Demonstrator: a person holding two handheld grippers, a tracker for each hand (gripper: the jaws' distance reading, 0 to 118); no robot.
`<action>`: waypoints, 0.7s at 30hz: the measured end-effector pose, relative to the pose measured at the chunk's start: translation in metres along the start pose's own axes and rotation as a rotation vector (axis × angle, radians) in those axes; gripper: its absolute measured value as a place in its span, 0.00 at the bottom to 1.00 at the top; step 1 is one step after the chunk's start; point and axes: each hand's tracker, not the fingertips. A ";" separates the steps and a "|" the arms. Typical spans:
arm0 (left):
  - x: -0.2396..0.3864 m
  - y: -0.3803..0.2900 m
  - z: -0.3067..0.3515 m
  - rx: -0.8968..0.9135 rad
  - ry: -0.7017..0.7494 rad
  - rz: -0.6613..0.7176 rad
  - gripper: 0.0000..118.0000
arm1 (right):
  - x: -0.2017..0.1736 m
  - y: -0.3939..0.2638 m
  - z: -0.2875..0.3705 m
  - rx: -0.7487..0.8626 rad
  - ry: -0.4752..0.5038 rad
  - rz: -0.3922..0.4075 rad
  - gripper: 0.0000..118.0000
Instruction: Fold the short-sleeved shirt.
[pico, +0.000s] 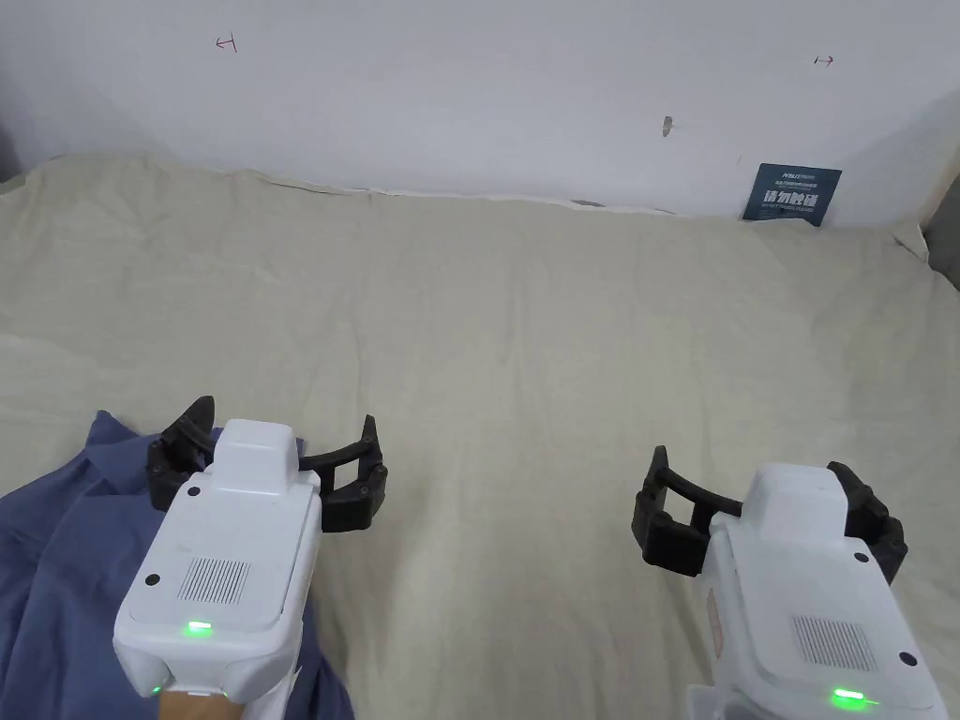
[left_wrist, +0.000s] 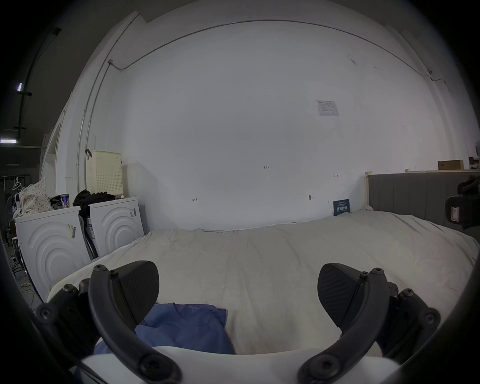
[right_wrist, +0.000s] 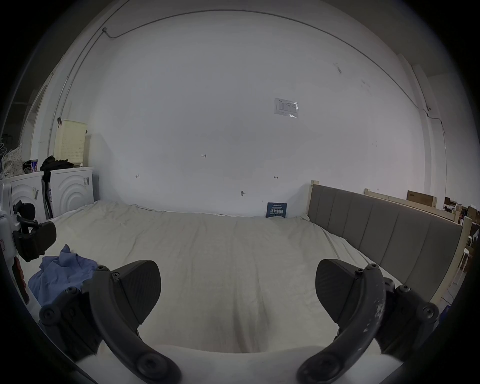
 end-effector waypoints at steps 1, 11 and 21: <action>0.000 0.000 0.000 0.000 0.002 0.001 1.00 | 0.000 0.000 0.000 0.000 0.001 0.001 1.00; -0.002 0.002 0.003 -0.008 -0.017 0.024 0.66 | -0.001 0.003 0.003 -0.002 0.008 0.018 0.56; -0.007 -0.001 0.005 -0.041 0.001 0.035 0.00 | -0.006 0.004 -0.003 -0.022 0.039 0.009 0.01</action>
